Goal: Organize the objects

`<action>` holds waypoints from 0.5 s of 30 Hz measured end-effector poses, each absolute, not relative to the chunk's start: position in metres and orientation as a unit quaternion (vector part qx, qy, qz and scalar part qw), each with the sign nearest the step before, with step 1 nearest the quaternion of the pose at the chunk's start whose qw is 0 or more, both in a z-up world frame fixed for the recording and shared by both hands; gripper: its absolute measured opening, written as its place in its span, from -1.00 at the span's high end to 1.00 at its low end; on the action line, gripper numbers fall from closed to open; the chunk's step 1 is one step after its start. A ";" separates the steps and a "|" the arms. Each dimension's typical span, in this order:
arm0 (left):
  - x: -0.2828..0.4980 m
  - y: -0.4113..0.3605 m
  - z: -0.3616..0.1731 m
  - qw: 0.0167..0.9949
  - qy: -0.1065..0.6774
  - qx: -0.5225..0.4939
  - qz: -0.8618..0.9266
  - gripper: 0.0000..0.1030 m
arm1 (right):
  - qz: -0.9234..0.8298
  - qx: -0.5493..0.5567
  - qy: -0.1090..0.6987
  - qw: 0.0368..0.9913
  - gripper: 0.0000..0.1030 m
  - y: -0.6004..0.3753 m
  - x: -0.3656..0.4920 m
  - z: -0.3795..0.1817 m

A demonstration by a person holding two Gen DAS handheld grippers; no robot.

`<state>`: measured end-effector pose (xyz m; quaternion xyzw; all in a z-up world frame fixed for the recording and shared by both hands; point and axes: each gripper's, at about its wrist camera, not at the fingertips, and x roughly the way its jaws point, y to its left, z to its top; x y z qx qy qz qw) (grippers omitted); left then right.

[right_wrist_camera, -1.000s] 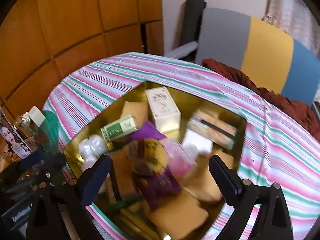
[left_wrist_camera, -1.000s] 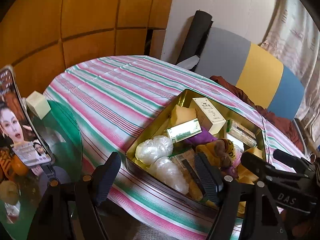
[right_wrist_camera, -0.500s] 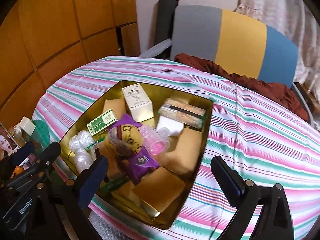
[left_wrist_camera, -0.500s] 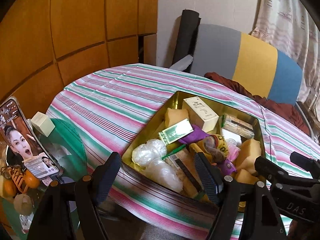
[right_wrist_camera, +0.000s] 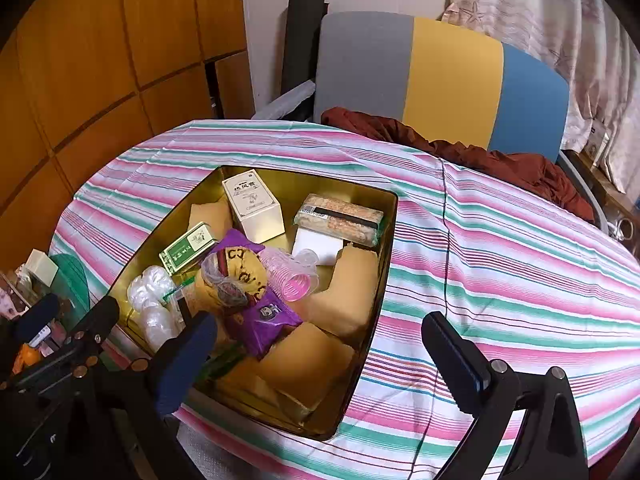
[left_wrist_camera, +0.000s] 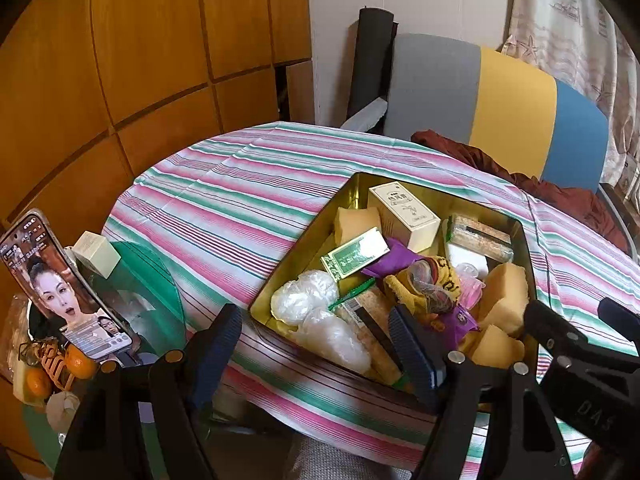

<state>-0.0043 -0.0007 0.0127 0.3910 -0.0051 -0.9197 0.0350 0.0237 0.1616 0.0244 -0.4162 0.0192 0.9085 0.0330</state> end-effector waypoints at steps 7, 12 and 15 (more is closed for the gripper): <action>-0.008 -0.007 0.012 0.041 0.002 0.398 -0.917 -0.49 | 0.907 -0.418 0.026 0.047 -0.99 0.167 0.023 0.023; -0.011 -0.011 0.008 0.036 0.014 0.407 -0.913 -0.49 | 0.907 -0.418 0.026 0.052 -0.99 0.166 0.023 0.021; -0.012 -0.011 0.007 0.034 0.017 0.411 -0.911 -0.48 | 0.907 -0.418 0.025 0.053 -0.99 0.167 0.023 0.020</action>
